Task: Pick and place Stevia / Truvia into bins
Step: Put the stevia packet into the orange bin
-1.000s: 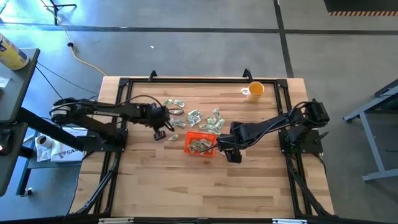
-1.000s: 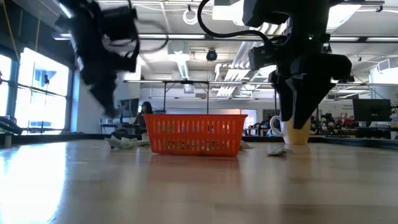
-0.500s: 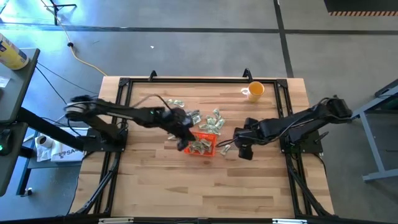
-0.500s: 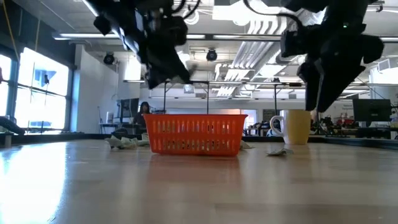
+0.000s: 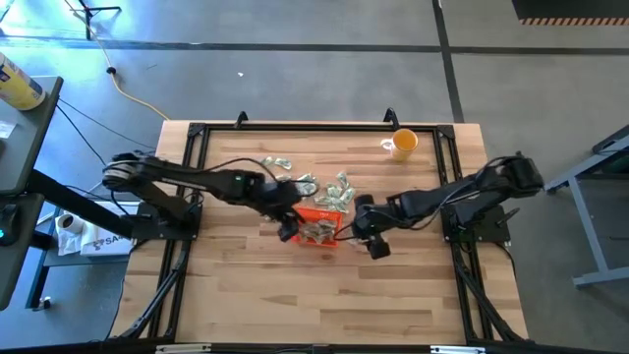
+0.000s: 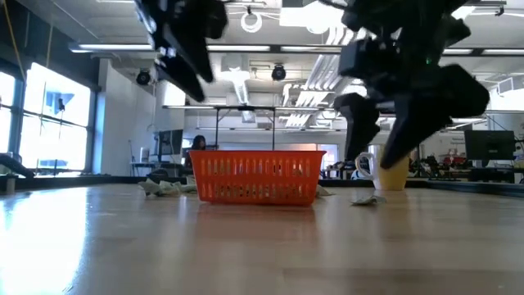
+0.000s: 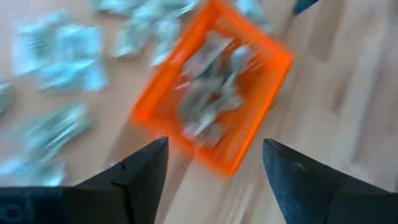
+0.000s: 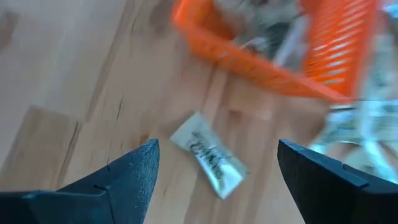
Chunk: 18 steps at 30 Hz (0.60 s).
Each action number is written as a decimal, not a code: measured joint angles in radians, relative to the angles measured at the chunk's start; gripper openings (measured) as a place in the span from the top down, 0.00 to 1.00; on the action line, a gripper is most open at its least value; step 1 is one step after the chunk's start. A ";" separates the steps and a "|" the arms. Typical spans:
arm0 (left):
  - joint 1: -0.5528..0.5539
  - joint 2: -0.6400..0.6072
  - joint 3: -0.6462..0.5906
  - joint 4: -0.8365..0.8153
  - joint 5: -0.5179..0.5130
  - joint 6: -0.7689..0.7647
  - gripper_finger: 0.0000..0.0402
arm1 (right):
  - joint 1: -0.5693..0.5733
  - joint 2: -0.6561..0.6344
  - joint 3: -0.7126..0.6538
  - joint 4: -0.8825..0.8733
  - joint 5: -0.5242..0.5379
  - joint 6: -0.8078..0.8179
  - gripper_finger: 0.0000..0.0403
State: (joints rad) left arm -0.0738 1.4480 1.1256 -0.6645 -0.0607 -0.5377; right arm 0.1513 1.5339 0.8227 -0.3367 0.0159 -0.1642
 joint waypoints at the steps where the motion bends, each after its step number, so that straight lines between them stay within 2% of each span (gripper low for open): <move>1: -0.012 -0.026 0.003 -0.043 -0.040 -0.016 0.29 | -0.002 0.022 0.000 0.006 -0.014 -0.020 0.22; 5: -0.039 -0.132 0.005 -0.246 -0.144 -0.121 0.38 | 0.003 0.102 0.000 0.011 -0.010 -0.090 0.23; 9: -0.066 -0.225 0.004 -0.403 -0.223 -0.196 0.47 | -0.003 0.160 0.004 0.029 0.001 -0.109 0.32; 13: -0.072 -0.306 0.004 -0.514 -0.282 -0.246 0.55 | -0.050 0.202 0.017 0.005 -0.081 -0.065 0.53; 18: -0.071 -0.408 0.004 -0.574 -0.339 -0.260 0.61 | -0.141 0.206 0.029 -0.056 -0.136 0.100 0.89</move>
State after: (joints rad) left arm -0.1448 1.0395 1.1294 -1.2385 -0.4001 -0.7979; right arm 0.0099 1.7399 0.8514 -0.3923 -0.1202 -0.0641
